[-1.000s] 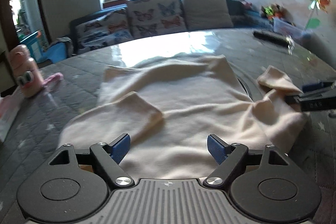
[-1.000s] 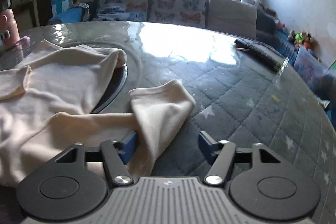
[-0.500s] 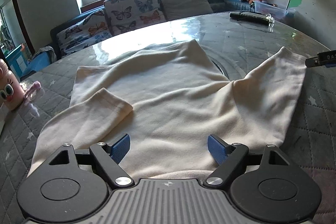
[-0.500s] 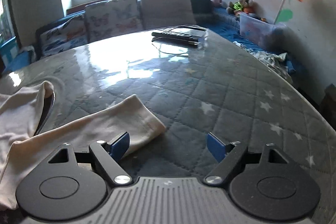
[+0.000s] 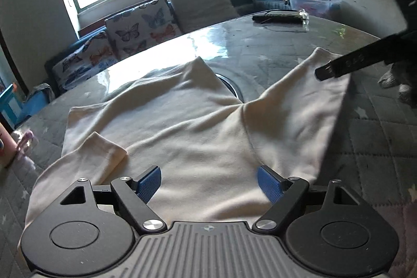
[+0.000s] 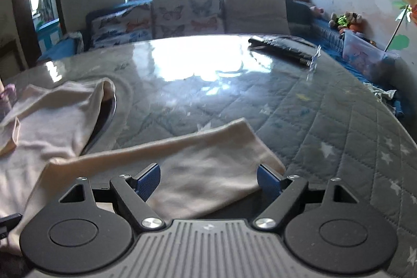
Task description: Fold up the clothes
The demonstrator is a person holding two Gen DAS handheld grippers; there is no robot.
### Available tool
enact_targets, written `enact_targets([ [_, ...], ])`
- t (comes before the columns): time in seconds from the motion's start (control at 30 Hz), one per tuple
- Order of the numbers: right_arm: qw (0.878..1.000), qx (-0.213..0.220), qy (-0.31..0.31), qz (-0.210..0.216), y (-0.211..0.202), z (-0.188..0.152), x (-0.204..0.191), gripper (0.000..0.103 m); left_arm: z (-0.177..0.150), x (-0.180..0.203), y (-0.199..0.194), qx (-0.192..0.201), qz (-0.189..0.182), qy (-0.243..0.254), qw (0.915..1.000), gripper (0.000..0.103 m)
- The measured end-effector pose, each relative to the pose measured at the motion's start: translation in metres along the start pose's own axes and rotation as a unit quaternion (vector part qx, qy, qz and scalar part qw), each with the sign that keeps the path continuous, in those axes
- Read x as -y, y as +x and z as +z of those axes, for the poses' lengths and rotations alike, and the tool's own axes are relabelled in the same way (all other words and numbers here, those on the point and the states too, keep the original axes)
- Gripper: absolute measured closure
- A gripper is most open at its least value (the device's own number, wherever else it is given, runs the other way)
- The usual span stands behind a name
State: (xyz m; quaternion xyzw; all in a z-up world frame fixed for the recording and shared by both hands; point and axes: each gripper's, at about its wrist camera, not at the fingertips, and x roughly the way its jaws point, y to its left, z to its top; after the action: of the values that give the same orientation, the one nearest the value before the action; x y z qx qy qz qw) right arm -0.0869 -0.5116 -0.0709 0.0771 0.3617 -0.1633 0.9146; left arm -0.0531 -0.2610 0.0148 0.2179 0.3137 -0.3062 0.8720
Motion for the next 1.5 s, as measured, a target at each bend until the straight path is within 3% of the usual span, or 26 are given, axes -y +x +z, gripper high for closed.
enact_targets([
  [0.1, 1.0, -0.004, -0.006, 0.01, -0.002, 0.003, -0.004, 0.02, 0.002, -0.009, -0.006, 0.003, -0.006, -0.005, 1.0, 0.019],
  [0.2, 0.999, -0.002, -0.009, 0.048, -0.004, 0.015, -0.012, 0.02, 0.008, -0.022, -0.012, 0.017, 0.004, -0.015, 0.9997, 0.018],
  [0.4, 0.989, -0.015, -0.026, 0.143, 0.008, 0.046, -0.048, 0.02, 0.017, -0.064, -0.006, 0.017, 0.052, -0.044, 0.9975, 0.016],
  [0.57, 0.979, -0.027, -0.051, 0.197, 0.029, 0.07, -0.082, 0.02, 0.022, -0.108, -0.001, 0.01, 0.086, -0.08, 0.993, 0.016],
  [0.73, 0.97, -0.05, -0.038, 0.234, 0.062, 0.086, -0.1, 0.02, 0.027, -0.152, 0.01, 0.003, 0.122, -0.12, 0.9853, 0.016],
  [1.03, 0.958, -0.054, -0.035, 0.281, 0.101, 0.107, -0.123, 0.02, 0.035, -0.205, 0.044, -0.021, 0.146, -0.149, 0.9777, 0.016],
  [1.27, 0.949, 0.017, -0.001, 0.313, 0.089, 0.14, -0.116, 0.019, 0.045, -0.219, 0.067, -0.03, 0.155, -0.15, 0.9761, 0.016],
  [1.43, 0.961, 0.01, -0.009, 0.276, 0.086, 0.141, -0.103, 0.021, 0.053, -0.225, 0.081, -0.03, 0.141, -0.145, 0.9788, 0.021],
  [1.5, 0.967, -0.011, -0.005, 0.253, 0.094, 0.136, -0.095, 0.032, 0.056, -0.228, 0.089, -0.033, 0.135, -0.147, 0.9794, 0.024],
])
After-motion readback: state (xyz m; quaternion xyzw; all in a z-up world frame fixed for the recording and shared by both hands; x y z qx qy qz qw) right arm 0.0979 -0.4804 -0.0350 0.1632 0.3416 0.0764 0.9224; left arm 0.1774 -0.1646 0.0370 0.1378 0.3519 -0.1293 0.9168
